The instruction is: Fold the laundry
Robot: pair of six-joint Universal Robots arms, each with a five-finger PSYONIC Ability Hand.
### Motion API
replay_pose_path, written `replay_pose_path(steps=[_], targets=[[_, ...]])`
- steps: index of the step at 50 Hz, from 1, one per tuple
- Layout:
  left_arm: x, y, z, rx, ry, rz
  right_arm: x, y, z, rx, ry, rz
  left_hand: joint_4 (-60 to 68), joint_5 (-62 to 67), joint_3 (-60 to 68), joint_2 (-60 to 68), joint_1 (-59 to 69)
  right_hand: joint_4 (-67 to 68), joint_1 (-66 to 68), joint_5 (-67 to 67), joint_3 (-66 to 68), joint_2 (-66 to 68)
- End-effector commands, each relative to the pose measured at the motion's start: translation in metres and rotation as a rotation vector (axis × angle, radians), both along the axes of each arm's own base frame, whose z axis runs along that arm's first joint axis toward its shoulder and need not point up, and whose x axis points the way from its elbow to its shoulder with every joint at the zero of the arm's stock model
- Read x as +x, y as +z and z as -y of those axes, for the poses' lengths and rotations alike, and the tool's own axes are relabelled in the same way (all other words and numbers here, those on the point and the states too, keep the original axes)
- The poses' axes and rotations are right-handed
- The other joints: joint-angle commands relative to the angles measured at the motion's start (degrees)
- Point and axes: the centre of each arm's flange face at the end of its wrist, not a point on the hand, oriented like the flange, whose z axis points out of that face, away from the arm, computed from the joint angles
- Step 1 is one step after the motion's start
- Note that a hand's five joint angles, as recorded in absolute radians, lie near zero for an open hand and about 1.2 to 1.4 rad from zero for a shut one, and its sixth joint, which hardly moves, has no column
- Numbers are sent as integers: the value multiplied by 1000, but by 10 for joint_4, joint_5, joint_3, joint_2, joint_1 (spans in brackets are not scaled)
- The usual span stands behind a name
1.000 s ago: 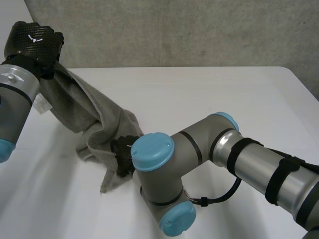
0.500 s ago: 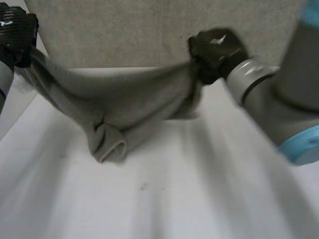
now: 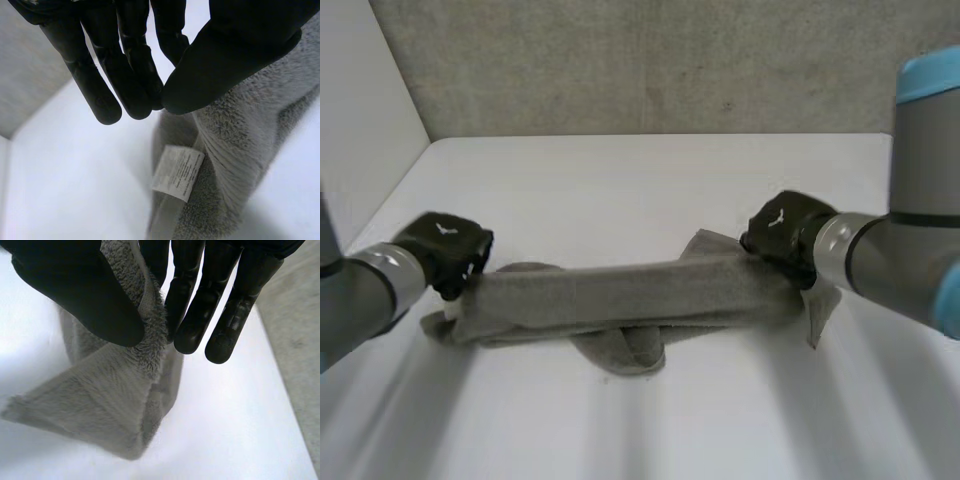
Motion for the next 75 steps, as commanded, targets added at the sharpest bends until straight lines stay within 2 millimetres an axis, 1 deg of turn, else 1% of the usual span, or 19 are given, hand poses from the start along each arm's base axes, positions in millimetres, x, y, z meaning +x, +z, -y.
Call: replay_pose_path(steps=[1, 2, 4, 5, 7, 8, 10, 16, 21, 23, 27, 29, 32, 34, 37, 43, 56, 61, 75], targets=[[-21, 7, 57, -146, -66, 37, 18, -19, 60, -213, -34, -66, 102, 103, 103, 103, 108, 119, 253, 138, 125, 132], [-22, 8, 57, -146, -66, 37, 18, -19, 60, -214, -34, -66, 102, 103, 103, 103, 108, 119, 253, 138, 125, 132], [-40, 60, 90, -406, -82, -22, 30, 22, 98, -498, -103, 20, 102, 103, 103, 103, 108, 119, 253, 138, 125, 132], [-41, 61, 90, -408, -82, -22, 30, 22, 98, -500, -103, 21, 102, 103, 103, 103, 108, 119, 253, 138, 125, 132], [-51, 135, 112, -768, -66, -114, 41, 87, 118, -822, -146, 204, 102, 103, 103, 103, 108, 119, 253, 138, 125, 132], [-51, 135, 112, -770, -66, -115, 41, 87, 118, -824, -147, 205, 102, 103, 103, 103, 108, 119, 253, 138, 125, 132], [-55, 195, 111, -1077, -43, -253, 45, 145, 111, -1094, -130, 379, 102, 103, 103, 103, 108, 119, 253, 138, 125, 132], [-40, 246, 89, -1288, -3, -466, 41, 173, 89, -1246, -62, 465, 102, 103, 103, 103, 108, 119, 253, 138, 125, 132], [-35, 212, 89, -1149, 11, -474, 41, 150, 84, -1161, -34, 425, 102, 103, 103, 103, 108, 119, 253, 138, 125, 132], [-37, 168, 90, -1007, 18, -427, 41, 124, 84, -1065, -16, 388, 102, 103, 103, 103, 108, 119, 253, 138, 125, 132], [-35, 126, 88, -876, 30, -381, 41, 97, 82, -966, 16, 345, 102, 103, 103, 103, 108, 119, 253, 138, 125, 132], [-32, 84, 83, -762, 40, -343, 40, 64, 80, -837, 60, 295, 102, 103, 103, 103, 108, 119, 253, 138, 125, 132], [-30, 65, 81, -710, 45, -319, 39, 42, 80, -755, 77, 269, 102, 103, 103, 103, 108, 119, 253, 138, 125, 132], [-26, 24, 77, -605, 54, -262, 37, -10, 81, -573, 96, 221, 102, 103, 103, 103, 108, 119, 253, 138, 125, 132], [-24, -14, 70, -505, 53, -198, 36, -56, 75, -417, 109, 170, 102, 103, 103, 103, 108, 119, 253, 138, 125, 132], [-19, -61, 50, -351, 37, -83, 28, -111, 60, -179, 101, 90, 102, 103, 103, 103, 108, 119, 253, 138, 125, 132], [-16, -49, 22, -291, 10, -31, 2, -89, 62, 61, -149, 381, 102, 103, 103, 103, 108, 119, 253, 138, 125, 132], [-16, -42, 14, -302, 3, -37, -14, -97, 71, 194, -318, 547, 102, 103, 103, 103, 108, -213, -79, -194, -207, -200], [-18, -39, 12, -298, -5, -77, -31, -119, 82, 261, -440, 648, 102, 103, 103, 103, 108, -380, -246, -361, -374, -367]])
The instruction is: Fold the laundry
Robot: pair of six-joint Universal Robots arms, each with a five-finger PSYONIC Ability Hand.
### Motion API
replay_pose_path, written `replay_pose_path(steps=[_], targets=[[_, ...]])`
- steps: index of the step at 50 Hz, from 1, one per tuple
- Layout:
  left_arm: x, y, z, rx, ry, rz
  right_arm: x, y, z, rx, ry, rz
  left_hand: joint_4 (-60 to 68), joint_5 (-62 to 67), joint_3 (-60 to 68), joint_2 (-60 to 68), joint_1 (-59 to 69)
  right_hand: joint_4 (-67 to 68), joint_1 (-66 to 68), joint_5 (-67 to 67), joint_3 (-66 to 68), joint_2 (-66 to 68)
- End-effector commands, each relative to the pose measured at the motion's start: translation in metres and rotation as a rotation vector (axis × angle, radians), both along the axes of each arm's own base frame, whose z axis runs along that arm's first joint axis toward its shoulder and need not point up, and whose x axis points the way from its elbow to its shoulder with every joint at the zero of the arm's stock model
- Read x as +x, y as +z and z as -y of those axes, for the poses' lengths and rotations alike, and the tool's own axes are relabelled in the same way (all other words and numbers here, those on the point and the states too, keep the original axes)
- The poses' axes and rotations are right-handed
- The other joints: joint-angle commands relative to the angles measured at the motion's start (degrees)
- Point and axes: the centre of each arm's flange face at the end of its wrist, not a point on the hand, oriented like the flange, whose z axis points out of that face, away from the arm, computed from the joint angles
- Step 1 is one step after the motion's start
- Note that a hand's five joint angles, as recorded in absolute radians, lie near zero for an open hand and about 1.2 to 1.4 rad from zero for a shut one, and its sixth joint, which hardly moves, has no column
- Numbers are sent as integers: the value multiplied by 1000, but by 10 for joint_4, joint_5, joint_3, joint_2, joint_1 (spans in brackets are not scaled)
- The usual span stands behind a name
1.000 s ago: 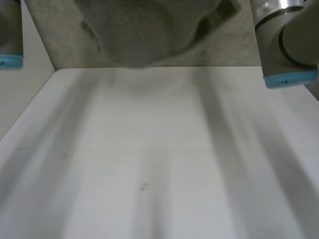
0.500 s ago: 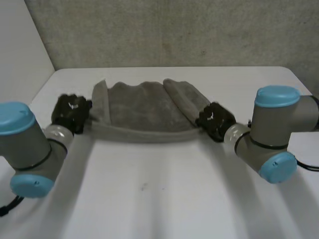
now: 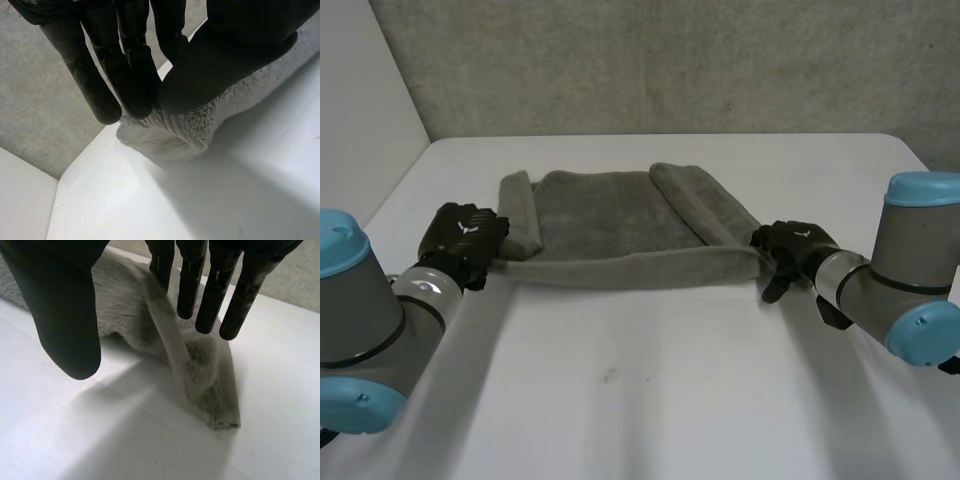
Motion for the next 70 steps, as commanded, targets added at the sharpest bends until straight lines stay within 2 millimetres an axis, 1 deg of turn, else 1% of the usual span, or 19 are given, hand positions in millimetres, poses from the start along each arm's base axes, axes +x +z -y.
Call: replay_pose_path(steps=[1, 17, 22, 24, 25, 26, 31, 36, 38, 41, 44, 46, 47, 48, 50, 52, 58, 63, 70], targets=[[-1, 4, 2, -8, -2, -17, -8, -7, 2, 0, -21, -1, 102, 103, 102, 102, 107, 11, 45, 9, 12, 6], [0, 14, 3, -32, 3, -42, -4, -25, 18, -77, -46, 9, 102, 103, 102, 102, 107, 59, 93, 57, 61, 55], [2, 13, 3, -27, 10, -42, -5, -25, 27, -106, -88, -2, 102, 103, 102, 102, 107, 197, 231, 195, 199, 193], [2, 11, 3, -21, 12, -40, -6, -20, 33, -139, -110, -4, 102, 103, 102, 102, 107, 393, 427, 391, 394, 388], [3, 10, 2, -17, 13, -41, -6, -20, 34, -139, -111, -4, 102, 103, 102, 102, 107, 394, 428, 392, 395, 389], [3, 10, 2, -16, 13, -41, -5, -17, 36, -156, -111, -2, 102, 103, 102, 102, 107, 505, 539, 503, 506, 500], [7, -2, -7, 43, 25, -20, -9, -6, 40, -186, -117, -1, 102, 103, 102, 102, 107, 506, 540, 504, 507, 502], [9, -16, -24, 136, 16, 6, -11, 21, 28, -228, -92, -32, 102, 103, 102, 102, 107, 506, 540, 504, 507, 502], [10, -21, -31, 170, 13, 17, -13, 31, 10, -232, -27, -110, 102, 103, 102, 102, 107, 506, 540, 504, 507, 502], [12, -29, -44, 231, 9, 37, -14, 39, -6, -258, 49, -219, 102, 103, 102, 102, 107, 506, 540, 504, 507, 502], [13, -33, -49, 255, 7, 46, -18, 43, -12, -273, 67, -268, 102, 103, 102, 102, 107, 506, 540, 504, 507, 502], [15, -33, -48, 252, 10, 49, -32, 44, -14, -299, 70, -355, 102, 103, 102, 102, 107, 506, 540, 504, 507, 502], [16, -29, -44, 237, 15, 46, -38, 45, -12, -305, 64, -379, 16, 16, 16, 16, 21, 506, 540, 504, 507, 502], [16, -29, -44, 237, 15, 46, -38, 45, -12, -305, 64, -380, 15, 15, 15, 15, 20, 506, 540, 504, 507, 502], [18, -19, -38, 199, 23, 35, -44, 46, -9, -312, 59, -397, -325, -325, -325, -325, -320, 506, 540, 504, 507, 502], [18, -10, -33, 163, 25, 23, -44, 46, -9, -313, 60, -398, -385, -384, -385, -385, -380, 506, 540, 504, 507, 502], [8, 15, -33, 84, -80, -24, -42, 39, -12, -295, 74, -406, -407, -407, -407, -407, -402, 506, 540, 504, 507, 502], [5, 26, -36, 52, -173, -43, -42, 34, -13, -279, 76, -406, -407, -407, -407, -407, -402, 506, 540, 504, 507, 502], [17, 24, -26, 11, -237, 46, -42, 33, -13, -280, 76, -405, -397, -397, -397, -397, -392, 506, 540, 504, 507, 502]])
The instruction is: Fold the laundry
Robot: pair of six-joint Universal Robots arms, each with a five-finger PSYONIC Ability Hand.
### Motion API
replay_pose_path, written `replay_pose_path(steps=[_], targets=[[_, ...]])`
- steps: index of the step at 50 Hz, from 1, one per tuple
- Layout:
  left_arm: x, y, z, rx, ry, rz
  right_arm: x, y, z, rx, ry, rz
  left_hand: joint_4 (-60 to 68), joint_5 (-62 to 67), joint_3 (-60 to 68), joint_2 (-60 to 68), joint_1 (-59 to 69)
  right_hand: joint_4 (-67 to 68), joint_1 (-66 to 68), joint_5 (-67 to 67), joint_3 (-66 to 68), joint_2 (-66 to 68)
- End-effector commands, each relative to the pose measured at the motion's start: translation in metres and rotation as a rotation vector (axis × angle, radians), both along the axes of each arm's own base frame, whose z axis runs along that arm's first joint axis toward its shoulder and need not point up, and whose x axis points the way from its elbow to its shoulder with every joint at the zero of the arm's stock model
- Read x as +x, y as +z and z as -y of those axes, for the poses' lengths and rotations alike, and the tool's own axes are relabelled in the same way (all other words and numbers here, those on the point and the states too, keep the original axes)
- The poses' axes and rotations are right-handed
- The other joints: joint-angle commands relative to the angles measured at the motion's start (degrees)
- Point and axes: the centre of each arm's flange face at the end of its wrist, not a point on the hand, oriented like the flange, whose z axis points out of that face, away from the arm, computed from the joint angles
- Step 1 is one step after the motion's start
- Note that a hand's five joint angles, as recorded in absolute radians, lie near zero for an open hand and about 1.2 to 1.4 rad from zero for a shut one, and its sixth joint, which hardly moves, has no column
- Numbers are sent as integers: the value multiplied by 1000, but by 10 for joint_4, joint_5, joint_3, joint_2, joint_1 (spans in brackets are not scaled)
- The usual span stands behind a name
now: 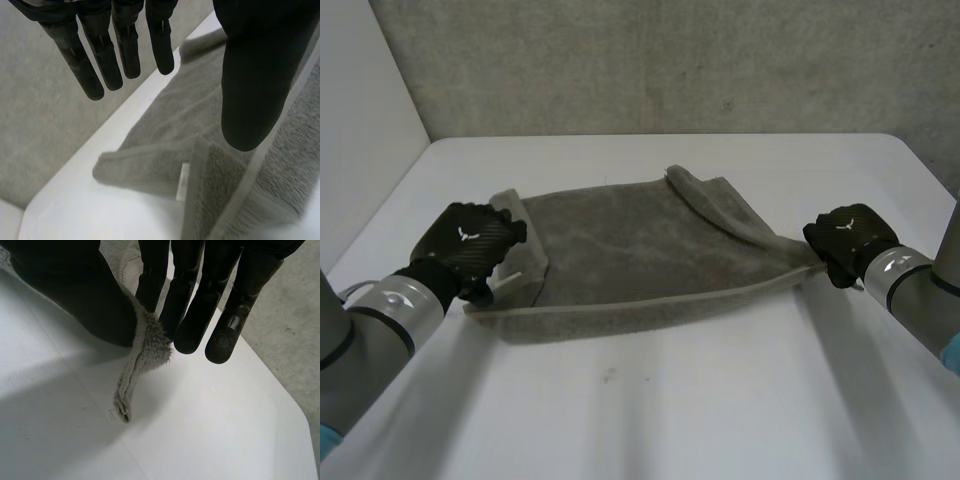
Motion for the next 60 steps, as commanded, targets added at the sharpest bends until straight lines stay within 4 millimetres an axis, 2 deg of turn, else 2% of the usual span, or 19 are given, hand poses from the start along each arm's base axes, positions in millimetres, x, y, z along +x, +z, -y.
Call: replay_pose_path(steps=[1, 5, 7, 14, 17, 25, 33, 38, 41, 42, 44, 51, 53, 54, 56, 57, 58, 59, 60], targets=[[12, -4, 8, -52, -108, 101, 0, -2, 0, 2, 0, 1, 42, 42, 40, 41, 39, 119, 247, 143, 123, 128], [18, -15, 9, -43, -150, 154, 0, -3, 0, 4, 0, 1, 50, 51, 49, 49, 47, 119, 247, 143, 123, 128], [30, -29, 12, 16, -144, 182, 0, -5, 1, 5, -1, 1, 79, 79, 77, 78, 76, 119, 247, 143, 123, 128], [44, -47, 13, 123, -115, 175, 0, -6, 2, 2, -1, 0, 84, 84, 82, 83, 81, 119, 247, 143, 123, 128], [50, -58, 18, 162, -101, 167, 1, -8, 2, 9, 1, -1, 147, 148, 146, 146, 145, 119, 247, 143, 123, 128], [50, -80, 25, 234, -121, 143, 1, -13, 1, 23, 1, -3, 161, 162, 160, 160, 158, 119, 247, 143, 123, 128], [44, -86, 25, 231, -159, 128, 1, -18, 1, 36, 1, -6, 170, 170, 168, 169, 167, 119, 247, 143, 123, 128], [43, -87, 29, 192, -161, 131, 1, -21, 1, 44, 3, -10, 290, 291, 289, 289, 288, 119, 247, 143, 123, 128], [42, -87, 32, 172, -156, 123, 1, -23, 1, 49, 3, -11, 444, 444, 442, 443, 441, 119, 247, 143, 123, 128], [42, -86, 34, 160, -154, 118, 1, -24, 1, 52, 3, -11, 537, 537, 535, 536, 534, 119, 247, 143, 123, 128], [42, -85, 36, 148, -150, 113, 0, -24, 1, 50, 1, -13, 538, 538, 536, 537, 535, 119, 247, 143, 123, 128], [38, -55, 42, 37, -144, 123, -2, -7, 7, 6, -13, -10, 538, 538, 536, 537, 535, 119, 247, 143, 123, 128], [37, -18, 40, -89, -135, 138, -2, 19, 10, -53, -18, -1, 538, 538, 536, 537, 535, 119, 247, 143, 123, 128], [37, -17, 40, -90, -135, 138, -2, 19, 10, -53, -18, -1, 538, 538, 536, 537, 535, 119, 247, 143, 123, 128], [40, 25, 37, -229, -81, 148, -3, 67, 4, -120, -15, 14, 538, 538, 536, 537, 535, 119, 247, 143, 123, 128], [40, 25, 37, -229, -81, 148, -3, 67, 4, -120, -15, 14, 538, 538, 536, 537, 535, 119, 247, 143, 123, 128], [43, 53, 33, -316, -37, 143, -4, 102, -4, -177, -13, 22, 538, 538, 536, 537, 535, 119, 247, 143, 123, 128], [43, 53, 33, -317, -37, 143, -4, 102, -4, -178, -13, 22, 538, 538, 536, 537, 535, 119, 247, 143, 123, 128], [46, 83, 29, -405, 12, 124, -6, 135, -14, -228, -9, 29, 538, 538, 536, 537, 535, 119, 247, 143, 123, 128]])
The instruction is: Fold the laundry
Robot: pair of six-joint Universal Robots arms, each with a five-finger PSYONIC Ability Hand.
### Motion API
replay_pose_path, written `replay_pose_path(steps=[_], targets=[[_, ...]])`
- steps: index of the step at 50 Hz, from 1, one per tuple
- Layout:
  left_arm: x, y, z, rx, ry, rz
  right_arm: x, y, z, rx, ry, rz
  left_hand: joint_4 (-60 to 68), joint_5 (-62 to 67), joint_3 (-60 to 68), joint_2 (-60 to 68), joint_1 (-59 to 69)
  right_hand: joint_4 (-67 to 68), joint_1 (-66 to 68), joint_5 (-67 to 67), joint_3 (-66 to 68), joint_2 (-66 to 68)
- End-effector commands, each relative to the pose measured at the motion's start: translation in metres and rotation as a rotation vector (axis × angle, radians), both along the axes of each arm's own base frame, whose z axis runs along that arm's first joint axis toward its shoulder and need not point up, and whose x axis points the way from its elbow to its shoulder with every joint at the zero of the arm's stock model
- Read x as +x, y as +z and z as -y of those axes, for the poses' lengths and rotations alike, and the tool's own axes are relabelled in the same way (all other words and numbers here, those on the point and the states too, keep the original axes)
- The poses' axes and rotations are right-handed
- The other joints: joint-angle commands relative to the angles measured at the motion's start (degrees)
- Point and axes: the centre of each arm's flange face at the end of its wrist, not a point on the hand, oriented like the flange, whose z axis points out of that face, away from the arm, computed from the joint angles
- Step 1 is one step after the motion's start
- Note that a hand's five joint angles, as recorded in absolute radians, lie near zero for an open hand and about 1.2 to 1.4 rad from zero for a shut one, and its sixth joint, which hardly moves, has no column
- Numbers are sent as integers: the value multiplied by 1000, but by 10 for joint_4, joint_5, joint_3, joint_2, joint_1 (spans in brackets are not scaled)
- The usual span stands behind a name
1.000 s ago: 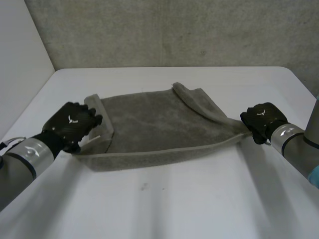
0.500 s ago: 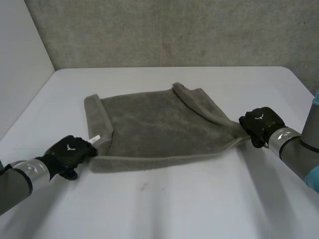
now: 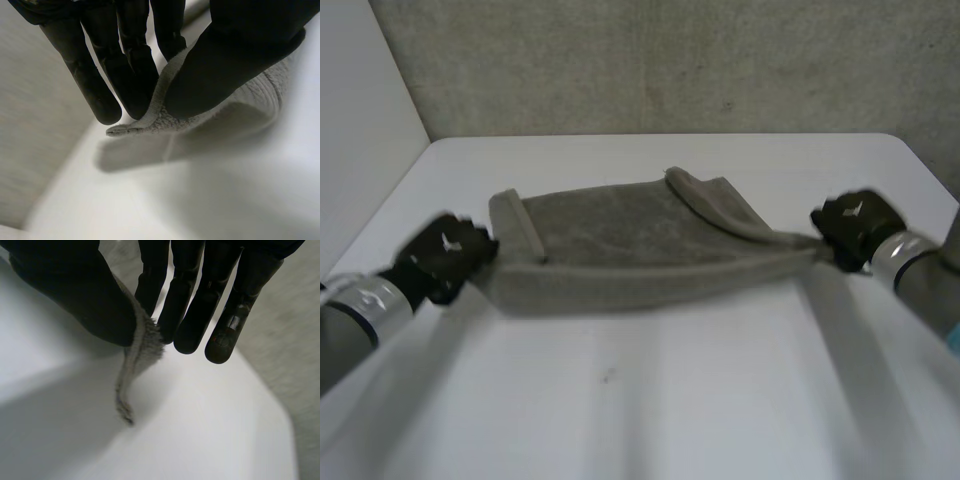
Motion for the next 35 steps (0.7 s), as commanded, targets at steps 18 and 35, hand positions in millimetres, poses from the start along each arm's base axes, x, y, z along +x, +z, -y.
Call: replay_pose_path(steps=[18, 35], targets=[[17, 184, -22, -208, 244, -80, 5, 192, -52, -220, 140, -99, 107, 114, 108, 107, 131, 118, 247, 140, 123, 128], [-19, 82, 83, -36, 267, 183, 54, 96, 31, -227, 129, -254, 107, 114, 108, 107, 131, 118, 247, 140, 123, 128]])
